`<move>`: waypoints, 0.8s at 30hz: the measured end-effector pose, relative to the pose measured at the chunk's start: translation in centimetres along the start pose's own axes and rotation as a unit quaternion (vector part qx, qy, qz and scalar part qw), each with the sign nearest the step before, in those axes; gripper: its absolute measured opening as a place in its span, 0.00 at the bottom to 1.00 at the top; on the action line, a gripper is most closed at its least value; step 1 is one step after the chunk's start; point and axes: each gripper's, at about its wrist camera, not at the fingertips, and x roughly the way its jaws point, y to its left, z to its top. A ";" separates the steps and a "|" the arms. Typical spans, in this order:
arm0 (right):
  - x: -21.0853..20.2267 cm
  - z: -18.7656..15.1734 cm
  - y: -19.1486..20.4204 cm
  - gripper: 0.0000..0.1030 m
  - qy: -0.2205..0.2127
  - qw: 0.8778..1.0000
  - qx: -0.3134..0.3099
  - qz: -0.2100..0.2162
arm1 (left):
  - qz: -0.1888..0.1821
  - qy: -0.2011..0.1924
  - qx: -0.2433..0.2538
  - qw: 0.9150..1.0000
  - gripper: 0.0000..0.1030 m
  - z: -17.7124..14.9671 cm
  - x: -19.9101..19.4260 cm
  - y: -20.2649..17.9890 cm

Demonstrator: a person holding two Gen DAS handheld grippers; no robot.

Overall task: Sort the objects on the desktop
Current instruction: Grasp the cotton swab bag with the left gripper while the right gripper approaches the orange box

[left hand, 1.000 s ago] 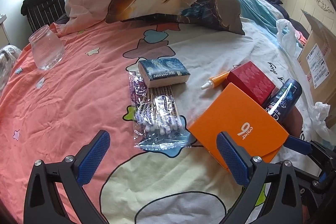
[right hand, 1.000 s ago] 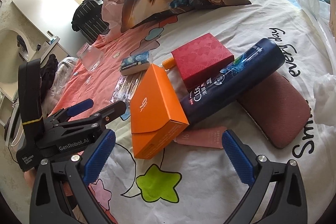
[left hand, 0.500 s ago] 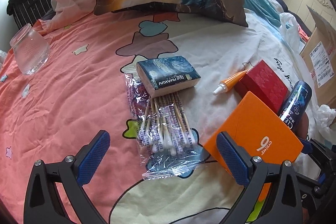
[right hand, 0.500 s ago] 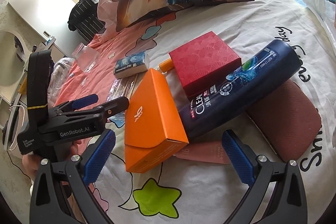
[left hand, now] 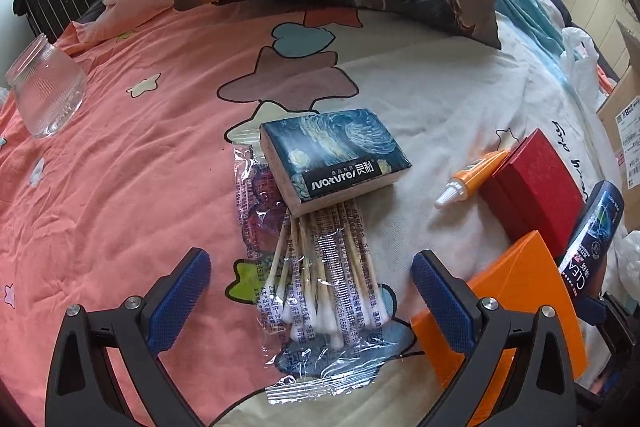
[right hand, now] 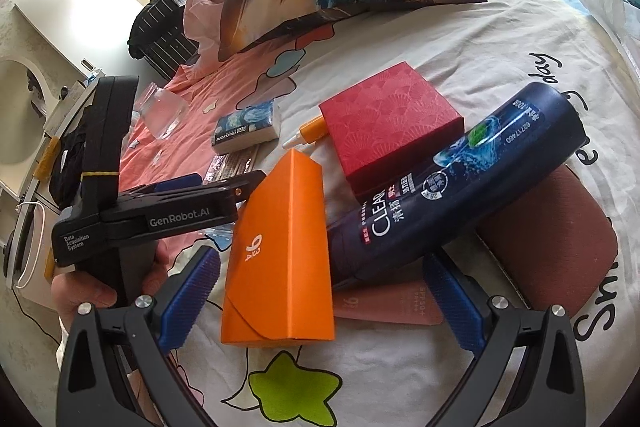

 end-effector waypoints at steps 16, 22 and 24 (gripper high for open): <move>-0.4 -0.5 0.1 0.99 0.003 1.000 -0.004 0.004 | -0.035 -0.025 0.052 0.998 0.24 -1.6 -2.7 -1.5; -0.5 -0.8 0.2 0.99 0.010 1.000 0.000 0.019 | -0.054 -0.038 0.051 0.997 0.23 -2.9 -4.6 -1.0; -0.6 -0.9 0.4 0.96 0.013 1.000 -0.001 0.023 | -0.056 -0.039 0.050 0.996 0.23 -3.2 -5.1 -0.9</move>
